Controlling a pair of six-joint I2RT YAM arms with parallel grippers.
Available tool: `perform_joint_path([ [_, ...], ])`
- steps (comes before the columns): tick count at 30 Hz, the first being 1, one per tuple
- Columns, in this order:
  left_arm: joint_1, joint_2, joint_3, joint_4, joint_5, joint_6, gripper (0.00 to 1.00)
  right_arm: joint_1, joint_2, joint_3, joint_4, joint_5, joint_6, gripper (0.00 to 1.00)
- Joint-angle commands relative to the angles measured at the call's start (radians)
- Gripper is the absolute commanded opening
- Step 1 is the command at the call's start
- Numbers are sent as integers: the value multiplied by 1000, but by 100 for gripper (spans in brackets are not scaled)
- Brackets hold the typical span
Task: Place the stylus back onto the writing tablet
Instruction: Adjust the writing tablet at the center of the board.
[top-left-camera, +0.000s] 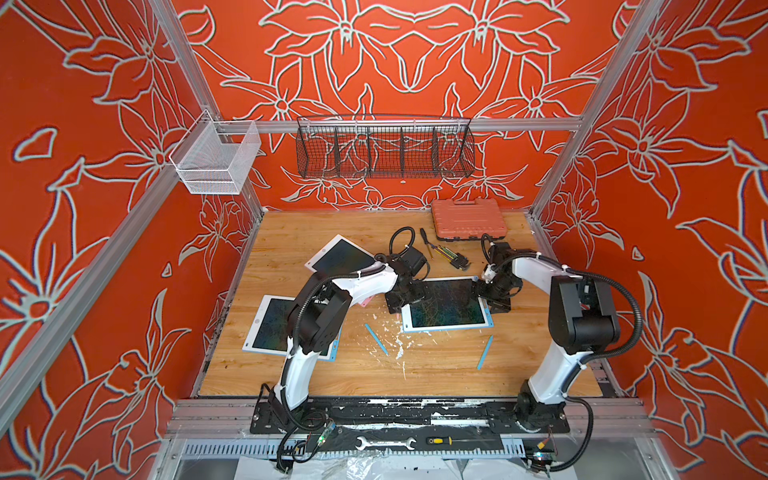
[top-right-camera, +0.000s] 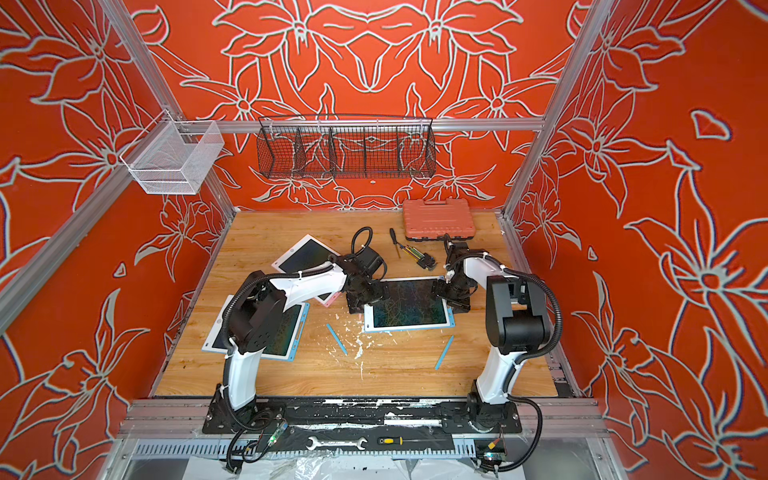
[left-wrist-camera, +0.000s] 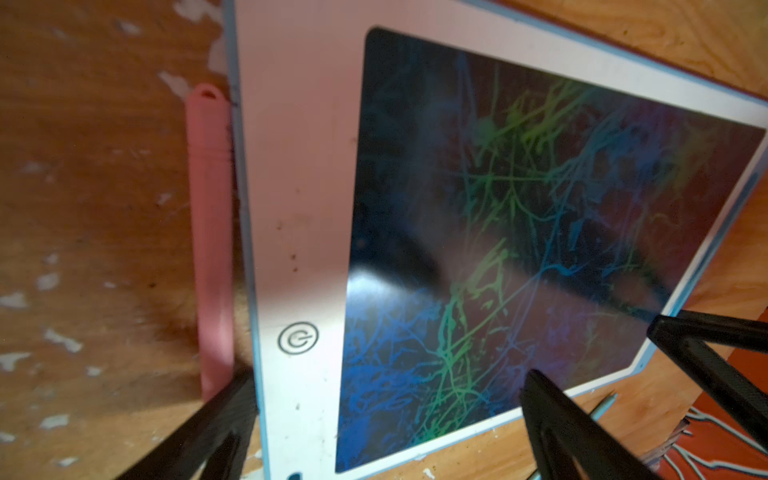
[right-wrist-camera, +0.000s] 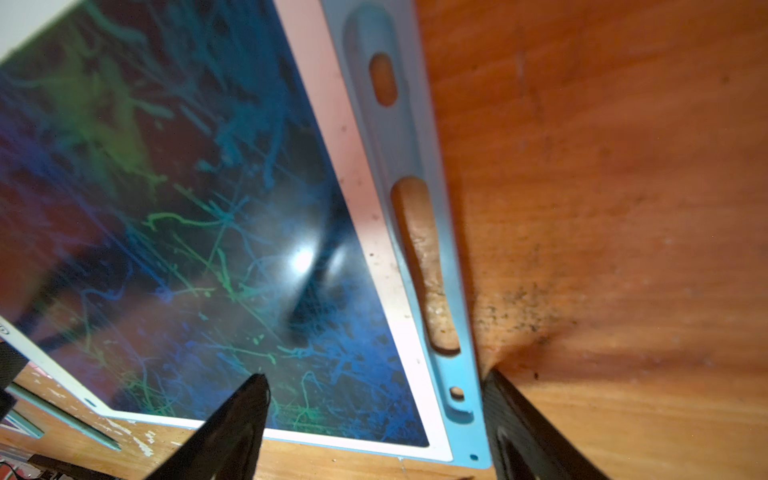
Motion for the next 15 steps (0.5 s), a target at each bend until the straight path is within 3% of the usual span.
perform_joint_path([
  [1, 5, 59, -52, -27, -21, 6, 97, 10, 43, 46, -20, -56, 11, 83],
  [15, 7, 58, -52, -42, -24, 15, 97, -19, 105, 151, -58, -12, -6, 84],
])
